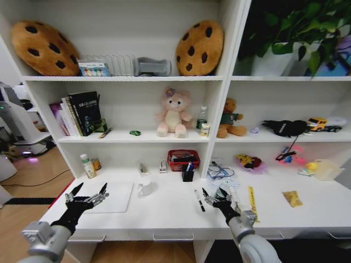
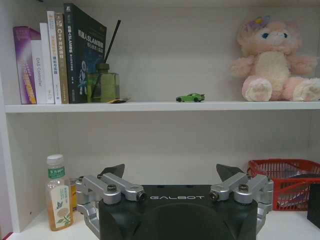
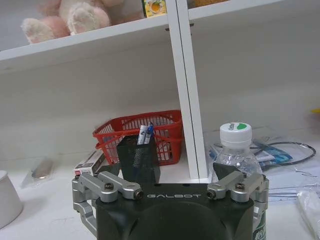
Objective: Organize the objects on the table.
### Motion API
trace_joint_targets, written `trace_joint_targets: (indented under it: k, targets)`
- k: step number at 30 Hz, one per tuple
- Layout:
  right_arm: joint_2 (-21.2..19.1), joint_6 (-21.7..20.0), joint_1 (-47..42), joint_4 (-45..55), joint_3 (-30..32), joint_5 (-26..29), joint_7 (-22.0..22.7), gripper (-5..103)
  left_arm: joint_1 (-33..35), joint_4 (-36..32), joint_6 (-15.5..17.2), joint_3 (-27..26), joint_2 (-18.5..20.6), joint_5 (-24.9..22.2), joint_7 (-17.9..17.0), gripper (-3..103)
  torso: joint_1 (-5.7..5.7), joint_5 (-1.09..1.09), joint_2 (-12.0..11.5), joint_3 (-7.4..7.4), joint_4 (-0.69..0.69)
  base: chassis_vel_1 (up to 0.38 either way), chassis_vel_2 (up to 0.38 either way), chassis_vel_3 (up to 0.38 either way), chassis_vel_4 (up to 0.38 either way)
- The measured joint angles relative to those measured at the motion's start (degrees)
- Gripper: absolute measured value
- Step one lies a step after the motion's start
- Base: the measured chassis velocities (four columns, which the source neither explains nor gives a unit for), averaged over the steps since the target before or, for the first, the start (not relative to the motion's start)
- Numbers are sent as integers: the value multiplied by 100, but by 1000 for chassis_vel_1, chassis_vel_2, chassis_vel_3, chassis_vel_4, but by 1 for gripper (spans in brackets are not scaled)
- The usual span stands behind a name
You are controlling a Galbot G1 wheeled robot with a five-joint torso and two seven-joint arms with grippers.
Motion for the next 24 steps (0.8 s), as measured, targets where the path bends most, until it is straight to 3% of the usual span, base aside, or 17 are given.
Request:
trace_joint_targets:
  k: [12, 14, 24]
  targets:
    - [25, -286, 792, -877, -949, 174, 232, 100, 0, 0, 0, -1, 0, 0, -4, 100, 2, 0, -1, 0, 1, 26, 35, -11, -23]
    - [89, -421, 1034, -1156, -1128, 185, 437, 100, 0, 0, 0, -1, 0, 0, -4, 100, 1, 2, -1, 1, 0, 0, 0, 0, 0]
    - [77, -795, 1691, -1605, -1435, 435, 697, 100, 0, 0, 0, -1, 0, 0, -4, 100, 2, 2, -1, 1, 2, 0, 0, 0, 0]
